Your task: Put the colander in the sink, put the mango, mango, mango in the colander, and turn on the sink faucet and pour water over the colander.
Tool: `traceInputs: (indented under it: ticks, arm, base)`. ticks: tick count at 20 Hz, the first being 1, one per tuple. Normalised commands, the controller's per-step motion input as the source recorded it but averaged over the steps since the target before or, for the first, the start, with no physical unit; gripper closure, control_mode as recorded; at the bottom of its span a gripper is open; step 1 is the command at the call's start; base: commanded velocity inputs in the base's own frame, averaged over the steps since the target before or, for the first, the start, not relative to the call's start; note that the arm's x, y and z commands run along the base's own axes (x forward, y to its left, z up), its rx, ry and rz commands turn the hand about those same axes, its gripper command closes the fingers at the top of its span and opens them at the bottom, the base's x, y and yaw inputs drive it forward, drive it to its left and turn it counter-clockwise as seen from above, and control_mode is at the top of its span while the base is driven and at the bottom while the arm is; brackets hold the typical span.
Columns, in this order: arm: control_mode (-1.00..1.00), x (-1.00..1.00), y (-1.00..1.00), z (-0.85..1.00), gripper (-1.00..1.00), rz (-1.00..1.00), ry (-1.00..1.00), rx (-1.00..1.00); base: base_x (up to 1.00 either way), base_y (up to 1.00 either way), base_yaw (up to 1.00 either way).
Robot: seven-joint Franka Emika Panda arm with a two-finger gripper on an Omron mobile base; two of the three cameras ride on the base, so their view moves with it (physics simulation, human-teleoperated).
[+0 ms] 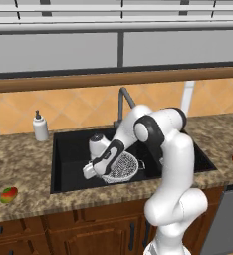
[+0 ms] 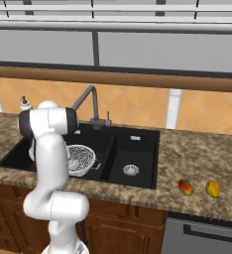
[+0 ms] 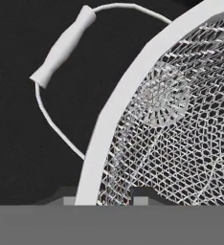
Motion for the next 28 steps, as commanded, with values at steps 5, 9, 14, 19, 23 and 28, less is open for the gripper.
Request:
traceInputs:
  ticks: [5,9,14,19,23,28]
  arm:
    - [-1.00,0.10,-0.04,-0.12,-1.00,0.00,0.00,0.00]
    - [-1.00,-0.09,-0.26,0.06,-1.00,-0.01,0.00,-0.04]
    - [-1.00,-0.16,-0.26,0.14,-1.00,-0.01,0.00,-0.02]
    - [-1.00,-0.32,0.00,0.35,-1.00,0.00,-0.10,0.00]
    - [-1.00,-0.41,0.05,0.62,-1.00,0.00,-0.03,0.00]
    - [-1.00,-0.50,0.01,0.69,-1.00,0.00,-0.05,0.01]
  base:
    - [0.00,0.00,0.00]
    - [0.00,0.00,0.00]
    - [0.00,0.00,0.00]
    - [0.00,0.00,0.00]
    - [0.00,0.00,0.00]
    - [0.00,0.00,0.00]
